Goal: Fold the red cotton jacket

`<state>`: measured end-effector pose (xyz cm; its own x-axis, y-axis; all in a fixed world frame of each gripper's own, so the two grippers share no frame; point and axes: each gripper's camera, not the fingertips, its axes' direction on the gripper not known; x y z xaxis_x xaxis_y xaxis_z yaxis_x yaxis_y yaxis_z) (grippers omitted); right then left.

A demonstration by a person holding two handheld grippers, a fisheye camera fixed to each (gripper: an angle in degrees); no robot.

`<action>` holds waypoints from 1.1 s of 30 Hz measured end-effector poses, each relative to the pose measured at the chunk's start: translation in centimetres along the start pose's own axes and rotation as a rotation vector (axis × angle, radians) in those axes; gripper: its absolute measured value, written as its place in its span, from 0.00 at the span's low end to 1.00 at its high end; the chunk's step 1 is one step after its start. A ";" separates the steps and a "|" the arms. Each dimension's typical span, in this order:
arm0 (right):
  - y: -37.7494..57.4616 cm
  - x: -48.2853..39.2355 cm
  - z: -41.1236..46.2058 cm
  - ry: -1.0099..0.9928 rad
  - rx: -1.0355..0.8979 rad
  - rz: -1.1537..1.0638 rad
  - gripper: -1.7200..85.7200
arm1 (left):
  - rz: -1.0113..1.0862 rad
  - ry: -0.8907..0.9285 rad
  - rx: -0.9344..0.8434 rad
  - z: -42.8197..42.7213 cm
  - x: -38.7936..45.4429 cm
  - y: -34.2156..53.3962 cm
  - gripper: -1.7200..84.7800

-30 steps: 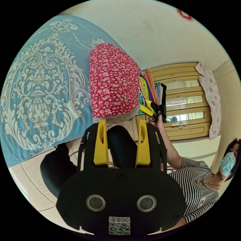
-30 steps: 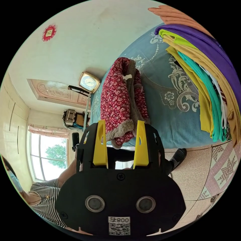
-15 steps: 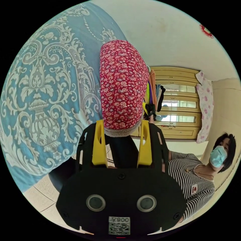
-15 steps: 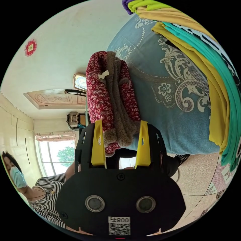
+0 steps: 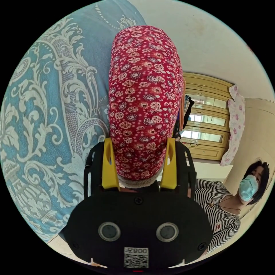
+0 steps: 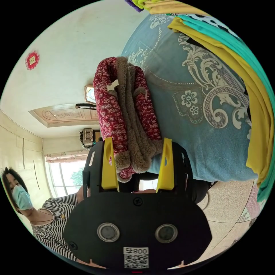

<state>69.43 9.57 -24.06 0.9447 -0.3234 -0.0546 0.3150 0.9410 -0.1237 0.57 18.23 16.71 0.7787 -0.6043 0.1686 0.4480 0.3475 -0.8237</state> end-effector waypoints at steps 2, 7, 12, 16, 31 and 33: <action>-0.6 1.2 0.4 -0.042 -0.008 0.022 0.28 | -0.016 0.039 -0.003 0.2 -1.3 -0.7 0.29; -1.4 2.6 0.1 -0.084 -0.026 0.017 0.27 | -0.025 0.042 -0.008 1.8 -2.8 -2.5 0.27; -2.0 4.6 -0.5 -0.206 -0.071 0.065 0.22 | -0.029 0.120 0.019 3.9 -4.5 -3.7 0.23; -1.2 4.4 -2.1 -0.232 -0.045 0.046 0.18 | 0.007 0.119 0.054 4.8 -4.6 -4.0 0.21; 3.2 2.8 -9.3 -0.232 -0.028 -0.103 0.16 | 0.098 0.123 0.033 12.0 -7.7 -4.0 0.20; 2.6 2.2 -10.5 -0.233 -0.022 -0.123 0.16 | 0.120 0.118 0.030 12.6 -7.7 -5.3 0.20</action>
<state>71.33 10.22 -34.86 0.8957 -0.4013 0.1916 0.4294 0.8926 -0.1374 -2.26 30.10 26.61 0.7712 -0.6365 0.0041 0.3696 0.4426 -0.8170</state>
